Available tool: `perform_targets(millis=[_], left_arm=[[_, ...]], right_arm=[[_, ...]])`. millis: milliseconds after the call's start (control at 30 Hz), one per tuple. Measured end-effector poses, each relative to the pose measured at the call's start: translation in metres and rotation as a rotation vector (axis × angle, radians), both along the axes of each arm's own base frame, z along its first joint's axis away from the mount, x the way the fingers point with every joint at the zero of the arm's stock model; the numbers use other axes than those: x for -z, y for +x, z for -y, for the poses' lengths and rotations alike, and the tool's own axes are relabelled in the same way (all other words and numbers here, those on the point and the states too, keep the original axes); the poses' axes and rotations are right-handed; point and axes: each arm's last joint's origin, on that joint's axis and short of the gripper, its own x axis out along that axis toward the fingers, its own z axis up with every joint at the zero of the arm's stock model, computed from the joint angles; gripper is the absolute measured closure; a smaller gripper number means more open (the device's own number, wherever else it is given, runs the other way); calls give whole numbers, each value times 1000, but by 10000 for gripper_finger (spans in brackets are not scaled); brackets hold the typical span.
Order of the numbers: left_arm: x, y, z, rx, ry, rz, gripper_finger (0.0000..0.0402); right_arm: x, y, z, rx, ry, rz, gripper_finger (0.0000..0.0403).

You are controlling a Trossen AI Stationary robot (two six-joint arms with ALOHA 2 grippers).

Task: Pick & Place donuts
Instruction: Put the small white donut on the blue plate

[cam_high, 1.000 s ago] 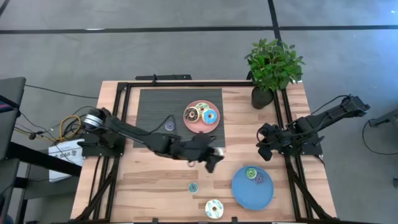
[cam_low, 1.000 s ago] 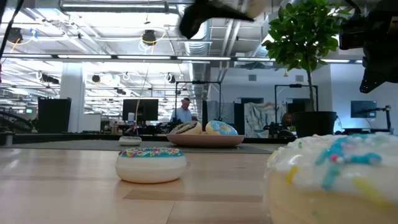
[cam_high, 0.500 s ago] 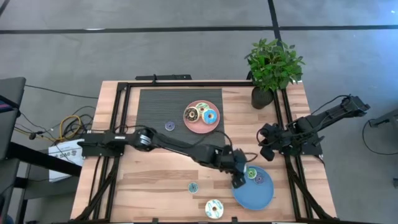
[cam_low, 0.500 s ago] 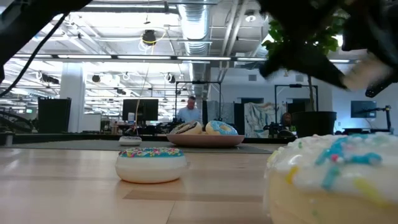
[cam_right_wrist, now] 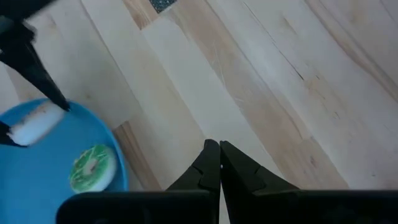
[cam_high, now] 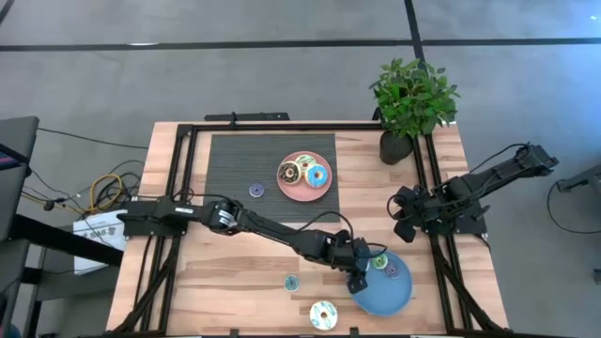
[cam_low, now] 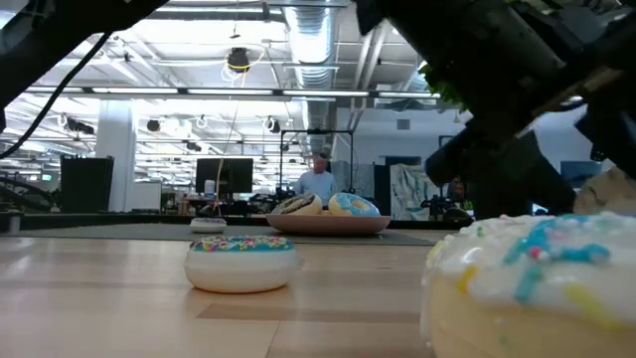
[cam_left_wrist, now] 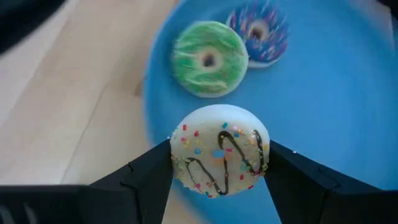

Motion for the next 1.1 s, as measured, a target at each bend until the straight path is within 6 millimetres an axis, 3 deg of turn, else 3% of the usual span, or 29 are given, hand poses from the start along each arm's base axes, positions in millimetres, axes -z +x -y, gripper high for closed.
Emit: perform_targets(millis=[367,800,1100], left_arm=[[-4,8,4,10,-36,110,175],[-4,7,6,49,-59,102,175],[-2,6,6,68,-31,78,145]], right_arm=[[0,0,0,0,1,0,403],[0,0,0,0,2,0,403],[0,1,0,0,8,8,403]])
